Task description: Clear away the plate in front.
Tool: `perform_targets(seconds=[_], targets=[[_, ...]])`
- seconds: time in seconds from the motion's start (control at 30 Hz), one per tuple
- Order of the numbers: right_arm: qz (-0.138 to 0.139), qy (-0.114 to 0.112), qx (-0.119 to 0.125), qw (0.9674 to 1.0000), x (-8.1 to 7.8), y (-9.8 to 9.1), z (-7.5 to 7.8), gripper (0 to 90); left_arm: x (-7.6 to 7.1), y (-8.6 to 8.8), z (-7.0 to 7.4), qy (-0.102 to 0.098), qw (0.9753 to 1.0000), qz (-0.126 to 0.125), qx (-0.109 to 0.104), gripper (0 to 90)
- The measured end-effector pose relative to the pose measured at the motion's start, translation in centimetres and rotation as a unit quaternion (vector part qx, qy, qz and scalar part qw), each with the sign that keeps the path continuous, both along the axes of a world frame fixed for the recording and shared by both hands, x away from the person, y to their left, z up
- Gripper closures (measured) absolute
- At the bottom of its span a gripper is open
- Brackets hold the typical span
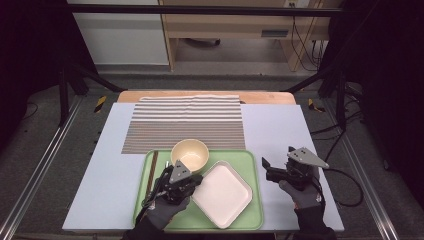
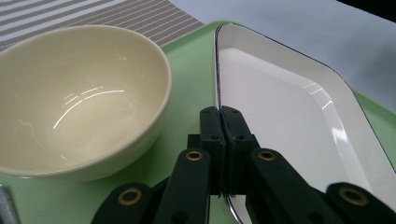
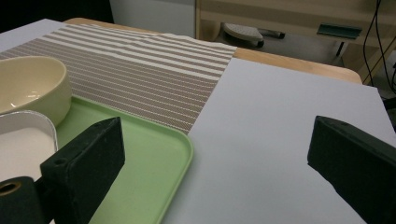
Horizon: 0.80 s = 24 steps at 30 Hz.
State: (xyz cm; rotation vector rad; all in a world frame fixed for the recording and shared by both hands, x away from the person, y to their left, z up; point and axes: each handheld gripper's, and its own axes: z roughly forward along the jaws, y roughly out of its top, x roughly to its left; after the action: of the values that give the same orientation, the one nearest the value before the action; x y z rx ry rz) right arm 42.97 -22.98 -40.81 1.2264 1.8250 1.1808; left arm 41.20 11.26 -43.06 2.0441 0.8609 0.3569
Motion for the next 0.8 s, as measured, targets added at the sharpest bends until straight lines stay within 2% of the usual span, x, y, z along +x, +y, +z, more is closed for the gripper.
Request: perform_targets(seconds=[0.33,0.43,0.8], targets=[[0.001,0.0,0.0,1.0,0.0,0.1,0.0,4.2,0.5,-0.1,-1.0,0.012,0.9999,0.0,0.004,87.9],[0.002,0.001,0.0,1.0,0.0,0.1,0.0,4.2,0.6,-0.2,-1.3,0.008,0.9999,0.002,0.015,87.8],[0.005,0.003,-0.003,1.0,0.1,0.2,-0.1,4.0,1.0,-0.5,-2.6,0.02,0.9979,0.001,0.061,84.7]])
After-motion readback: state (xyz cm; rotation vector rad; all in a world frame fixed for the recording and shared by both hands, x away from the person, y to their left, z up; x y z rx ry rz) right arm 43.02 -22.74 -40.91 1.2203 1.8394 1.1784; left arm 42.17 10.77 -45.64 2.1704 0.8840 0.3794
